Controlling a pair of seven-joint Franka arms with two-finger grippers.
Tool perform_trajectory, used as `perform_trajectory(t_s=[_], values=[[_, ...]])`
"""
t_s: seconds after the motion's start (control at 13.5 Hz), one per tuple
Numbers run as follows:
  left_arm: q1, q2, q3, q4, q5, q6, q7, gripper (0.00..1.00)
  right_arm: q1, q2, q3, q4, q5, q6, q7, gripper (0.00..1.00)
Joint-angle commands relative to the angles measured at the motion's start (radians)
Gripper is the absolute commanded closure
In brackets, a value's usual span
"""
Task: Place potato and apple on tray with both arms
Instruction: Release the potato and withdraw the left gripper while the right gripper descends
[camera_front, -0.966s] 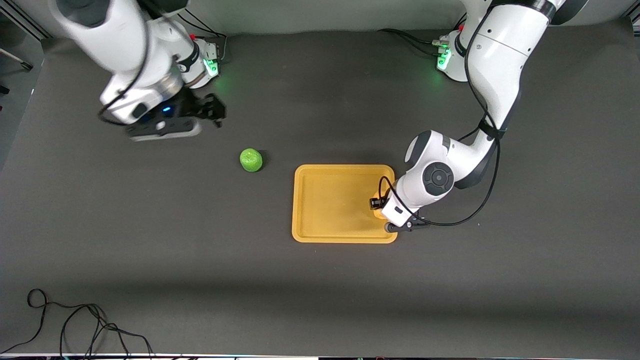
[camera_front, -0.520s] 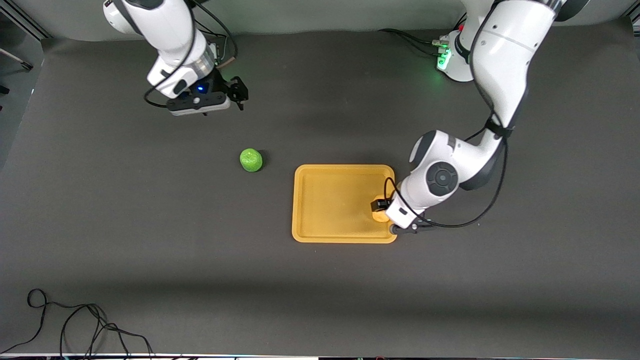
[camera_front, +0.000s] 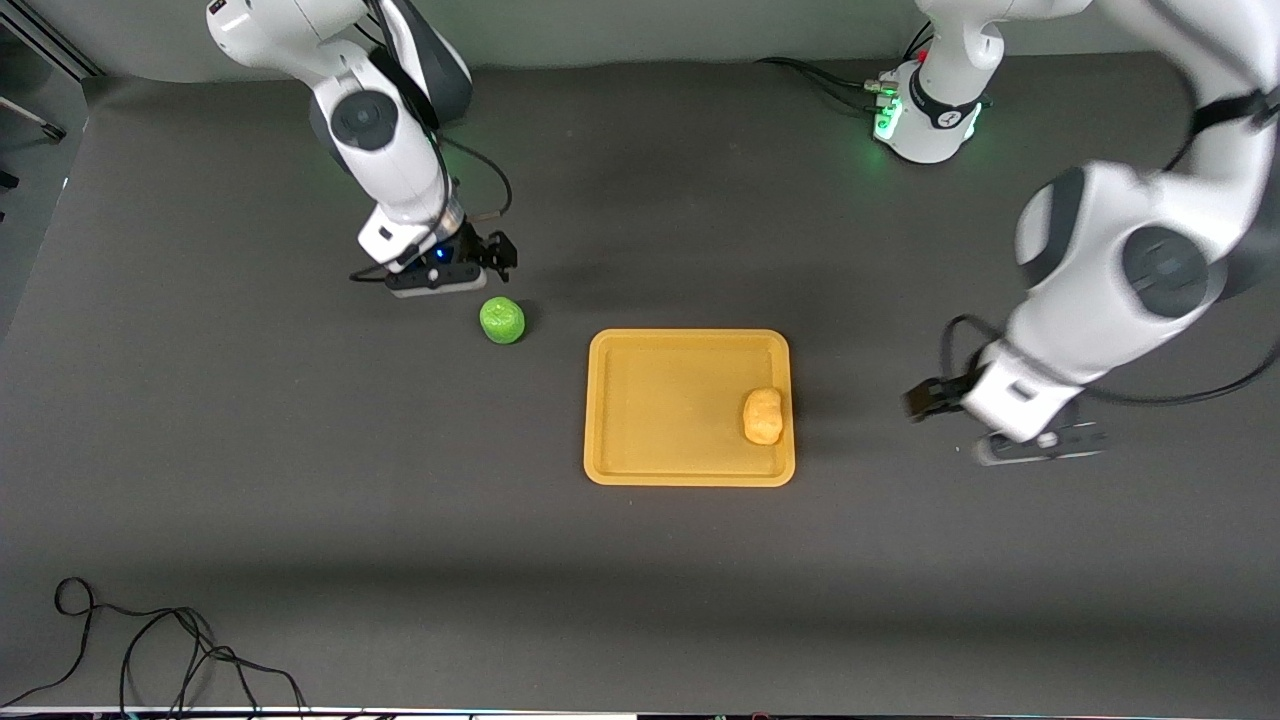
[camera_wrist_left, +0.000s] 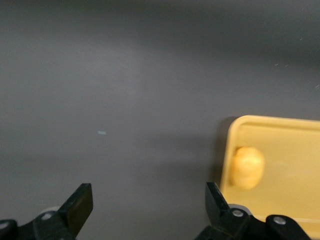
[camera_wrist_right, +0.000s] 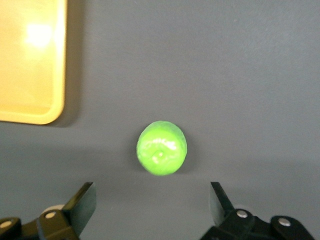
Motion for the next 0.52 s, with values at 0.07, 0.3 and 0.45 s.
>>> perform_trajectory(t_s=[0.07, 0.3, 0.45], values=[[0.158, -0.160, 0.003, -0.044, 0.020, -0.163, 0.347, 0.01, -0.002, 0.172, -0.007, -0.055, -0.013, 0.255, 0.018, 0.00], [0.193, -0.176, 0.003, -0.044, 0.013, -0.164, 0.379, 0.01, -0.002, 0.274, -0.007, -0.055, -0.006, 0.354, 0.026, 0.00], [0.194, -0.174, 0.003, -0.049, 0.018, -0.164, 0.388, 0.01, 0.002, 0.305, -0.007, -0.053, -0.004, 0.383, 0.053, 0.00]])
